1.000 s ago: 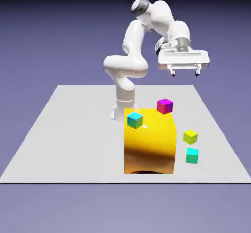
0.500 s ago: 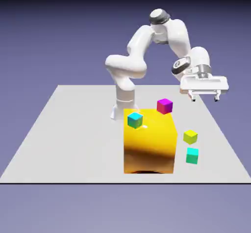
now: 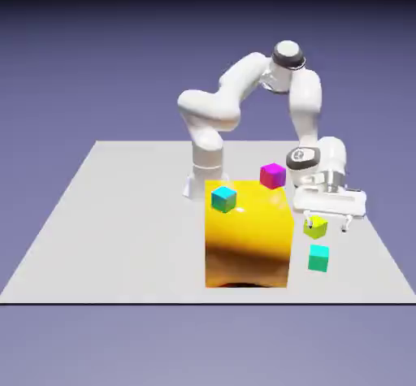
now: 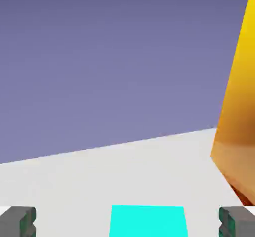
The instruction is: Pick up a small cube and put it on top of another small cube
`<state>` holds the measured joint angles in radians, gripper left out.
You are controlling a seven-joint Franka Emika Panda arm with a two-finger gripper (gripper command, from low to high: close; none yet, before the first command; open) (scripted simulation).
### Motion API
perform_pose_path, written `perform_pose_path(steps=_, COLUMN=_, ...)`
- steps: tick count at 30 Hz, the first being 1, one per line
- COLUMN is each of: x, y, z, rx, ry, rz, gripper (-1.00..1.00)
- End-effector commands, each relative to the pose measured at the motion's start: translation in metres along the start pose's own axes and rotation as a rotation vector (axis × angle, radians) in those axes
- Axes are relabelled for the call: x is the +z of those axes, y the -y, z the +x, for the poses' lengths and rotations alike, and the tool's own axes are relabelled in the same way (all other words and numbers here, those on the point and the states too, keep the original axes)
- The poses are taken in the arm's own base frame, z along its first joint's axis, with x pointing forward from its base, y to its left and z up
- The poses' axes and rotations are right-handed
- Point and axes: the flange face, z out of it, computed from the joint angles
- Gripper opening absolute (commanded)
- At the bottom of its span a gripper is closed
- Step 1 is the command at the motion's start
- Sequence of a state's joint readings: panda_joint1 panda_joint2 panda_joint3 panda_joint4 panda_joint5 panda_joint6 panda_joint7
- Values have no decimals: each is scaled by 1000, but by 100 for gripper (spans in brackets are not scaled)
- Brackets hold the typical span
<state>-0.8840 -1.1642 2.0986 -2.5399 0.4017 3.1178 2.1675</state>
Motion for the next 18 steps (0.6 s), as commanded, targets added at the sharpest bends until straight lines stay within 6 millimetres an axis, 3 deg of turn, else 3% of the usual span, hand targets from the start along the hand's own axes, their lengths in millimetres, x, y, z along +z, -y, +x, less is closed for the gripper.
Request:
perform_pose_path(steps=1, x=11, y=-1, z=-2, rx=0, ry=-1, rz=2, gripper=0)
perform_pose_path(steps=5, x=55, y=-11, z=-10, rx=0, ry=1, rz=-2, gripper=0)
perform_pose_path(steps=6, x=55, y=-11, z=-10, rx=0, ry=1, rz=-2, gripper=-100)
perform_pose_path(steps=7, x=55, y=-11, z=-10, rx=0, ry=1, rz=-2, gripper=-100)
perform_pose_path(steps=13, x=-10, y=4, z=3, rx=3, ry=-5, rz=-4, gripper=-100)
perform_pose_path(steps=18, x=-47, y=40, z=28, rx=55, ry=-79, rz=-34, gripper=-100)
